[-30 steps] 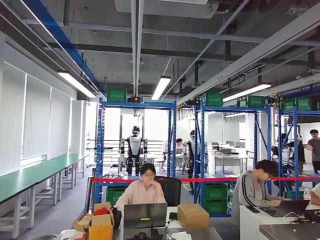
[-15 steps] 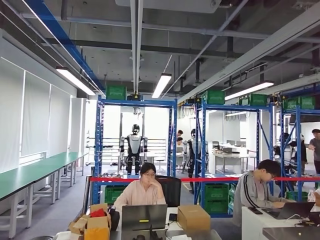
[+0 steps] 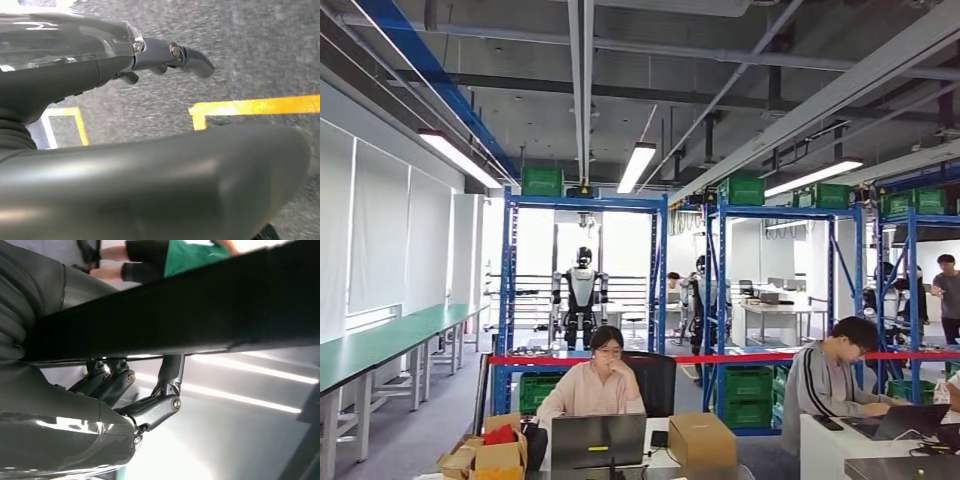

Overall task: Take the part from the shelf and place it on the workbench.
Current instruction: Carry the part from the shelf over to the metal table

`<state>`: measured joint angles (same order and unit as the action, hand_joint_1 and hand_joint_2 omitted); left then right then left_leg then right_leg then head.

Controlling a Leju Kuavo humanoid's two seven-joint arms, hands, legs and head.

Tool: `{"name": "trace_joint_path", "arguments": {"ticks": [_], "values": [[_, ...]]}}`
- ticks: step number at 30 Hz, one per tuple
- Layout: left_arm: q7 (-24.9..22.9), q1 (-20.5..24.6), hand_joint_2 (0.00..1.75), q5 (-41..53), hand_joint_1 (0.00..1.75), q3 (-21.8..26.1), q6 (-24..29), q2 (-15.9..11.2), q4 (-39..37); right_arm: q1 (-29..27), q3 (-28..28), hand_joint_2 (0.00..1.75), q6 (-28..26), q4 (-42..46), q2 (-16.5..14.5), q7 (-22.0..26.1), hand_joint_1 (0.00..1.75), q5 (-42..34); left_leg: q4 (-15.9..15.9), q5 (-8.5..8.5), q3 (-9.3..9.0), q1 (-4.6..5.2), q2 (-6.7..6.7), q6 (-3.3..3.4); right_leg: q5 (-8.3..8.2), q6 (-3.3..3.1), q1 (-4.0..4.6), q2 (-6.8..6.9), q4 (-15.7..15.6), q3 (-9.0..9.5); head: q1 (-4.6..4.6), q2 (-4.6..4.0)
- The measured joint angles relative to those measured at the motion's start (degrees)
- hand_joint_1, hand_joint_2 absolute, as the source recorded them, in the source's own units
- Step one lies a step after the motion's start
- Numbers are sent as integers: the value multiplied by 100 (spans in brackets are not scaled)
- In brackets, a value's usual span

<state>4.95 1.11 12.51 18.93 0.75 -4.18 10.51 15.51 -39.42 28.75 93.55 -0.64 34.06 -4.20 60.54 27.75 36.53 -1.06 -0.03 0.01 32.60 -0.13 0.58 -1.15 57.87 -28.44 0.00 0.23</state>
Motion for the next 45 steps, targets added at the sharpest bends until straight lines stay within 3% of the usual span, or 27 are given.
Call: {"name": "trace_joint_path", "arguments": {"ticks": [3, 6, 8, 9, 10, 12, 14, 18, 19, 22, 23, 24, 25, 27, 29, 32, 34, 37, 38, 39, 40, 42, 43, 45], "values": [[4, 13, 175, 23, 0, 21, -3, 19, 2, 50, -4, 175, -49, 2, 17, -17, 175, 105, -45, 28, -115, -35, -34, 87, 54, 74, 5, 46, 367, -120, -1, 2], [5, 34, 175, 32, 0, 39, -7, 27, 3, 83, -6, 175, -75, -3, 41, -16, 175, 143, -81, 115, -247, -59, -101, 134, 354, 186, -47, 82, 1357, -719, -2, -1], [5, 31, 175, 46, 0, 54, -9, 29, 3, 85, -7, 175, -80, -10, 53, -16, 175, 142, -82, 198, -336, -63, -163, 126, 507, 214, -76, 86, 1675, -1075, -2, -1], [5, 27, 175, 56, 0, 59, -9, 32, 3, 86, -7, 175, -81, -12, 60, -16, 175, 137, -83, 246, -399, -65, -190, 121, 423, 210, -79, 86, 1570, -1130, -2, -2], [5, 24, 175, 69, 0, 62, -10, 37, 3, 86, -7, 175, -81, -13, 67, -16, 175, 123, -85, 299, -474, -66, -215, 112, 211, 195, -77, 86, 1296, -1107, -2, -2], [6, 15, 175, 97, 0, 68, -13, 57, 3, 86, -5, 175, -75, -18, 82, -16, 175, 60, -104, 396, -599, -68, -251, 84, -365, 134, -45, 82, 586, -985, 0, -3], [6, 8, 175, 122, 0, 80, -14, 77, 3, 78, -1, 175, -73, -28, 93, -21, 175, -9, -156, 443, -661, -71, -268, 29, -644, 51, 1, 74, 195, -929, -2, -1], [11, 17, 175, 134, 0, 107, -15, 87, 4, 54, 11, 175, -103, -10, 102, -17, 175, -85, -104, 440, -750, -59, -202, -72, -620, -90, -2, 76, -10, -705, 0, -1], [13, 36, 175, 136, 0, 109, -16, 91, 5, 53, 17, 175, -107, -2, 103, -11, 175, -93, 118, 496, -647, -55, -163, -79, -603, -114, -11, 85, -52, -623, 0, -1], [17, 54, 175, 140, 0, 127, -15, 97, 5, 21, 38, 175, -112, 2, 105, -1, 175, -102, 1111, 877, 7, -50, -95, -98, -489, -168, 0, 103, -84, -473, 0, -2], [17, 42, 175, 145, 0, 138, -15, 97, 5, 3, 44, 175, -113, 2, 107, 0, 175, -103, 1267, 952, 170, -49, -91, -103, -442, -172, 4, 99, -84, -421, 0, -2], [17, 31, 175, 151, 0, 149, -15, 97, 5, -11, 51, 175, -113, 2, 108, 0, 175, -103, 1232, 906, 242, -48, -87, -104, -390, -170, 6, 94, -83, -355, 0, -3], [16, 22, 175, 161, 0, 157, -14, 97, 5, -20, 57, 175, -113, 2, 109, 0, 175, -105, 1009, 726, 225, -49, -80, -102, -330, -160, 7, 90, -82, -273, 0, -3], [16, 17, 175, 179, 0, 167, -14, 97, 5, -31, 71, 175, -112, 2, 113, 1, 175, -108, 324, 160, 75, -40, -48, -82, -199, -120, 11, 94, -78, -110, -2, -3], [15, 25, 175, 188, 0, 173, -14, 97, 5, -41, 86, 175, -111, 9, 119, 1, 175, -110, -56, -124, 7, -6, -21, -37, -113, -62, 15, 100, -71, -57, -4, 1], [8, 15, 175, 190, 0, 177, -13, 99, 7, -58, 104, 175, -110, 39, 124, 3, 175, -115, -105, -98, -34, 14, -32, 55, -68, 33, 11, 97, -37, -48, -5, 3], [10, 12, 175, 190, 0, 182, -11, 102, 7, -50, 114, 175, -110, 62, 126, 8, 175, -119, -151, -57, -155, -21, -41, 108, -11, 99, -2, 97, 296, -176, -5, 2], [12, 32, 175, 194, 0, 192, -9, 103, 7, -65, 120, 175, -110, 70, 132, 10, 175, -120, -178, 52, -298, -38, -46, 145, 342, 192, -56, 101, 1374, -863, -7, 0], [12, 30, 175, 199, 0, 196, -9, 103, 7, -78, 120, 175, -108, 70, 134, 10, 175, -120, -178, 98, -347, -38, -49, 143, 418, 209, -68, 101, 1599, -1067, -7, -1], [11, 24, 175, 205, 0, 199, -9, 103, 7, -87, 121, 175, -104, 69, 135, 10, 175, -120, -178, 146, -407, -38, -53, 138, 386, 218, -73, 102, 1628, -1177, -7, -1], [11, 18, 175, 213, 0, 202, -9, 103, 7, -90, 125, 175, -101, 70, 137, 10, 175, -120, -179, 198, -478, -38, -58, 129, 216, 214, -72, 101, 1441, -1177, -7, -2], [10, 15, 175, 228, 0, 206, -9, 108, 7, -90, 135, 175, -93, 70, 138, 10, 175, -121, -185, 303, -623, -39, -68, 99, -335, 167, -54, 97, 698, -982, -6, -3], [11, 20, 175, 234, 0, 208, -9, 112, 7, -87, 141, 175, -89, 70, 139, 10, 175, -121, -195, 346, -674, -40, -75, 75, -502, 125, -34, 95, 382, -892, -6, -3], [11, 30, 175, 242, 0, 212, -9, 123, 7, -87, 147, 175, -75, 69, 141, 10, 175, -120, -211, 398, -727, -44, -83, 9, -616, 36, 7, 87, 121, -819, -4, -3]]}}
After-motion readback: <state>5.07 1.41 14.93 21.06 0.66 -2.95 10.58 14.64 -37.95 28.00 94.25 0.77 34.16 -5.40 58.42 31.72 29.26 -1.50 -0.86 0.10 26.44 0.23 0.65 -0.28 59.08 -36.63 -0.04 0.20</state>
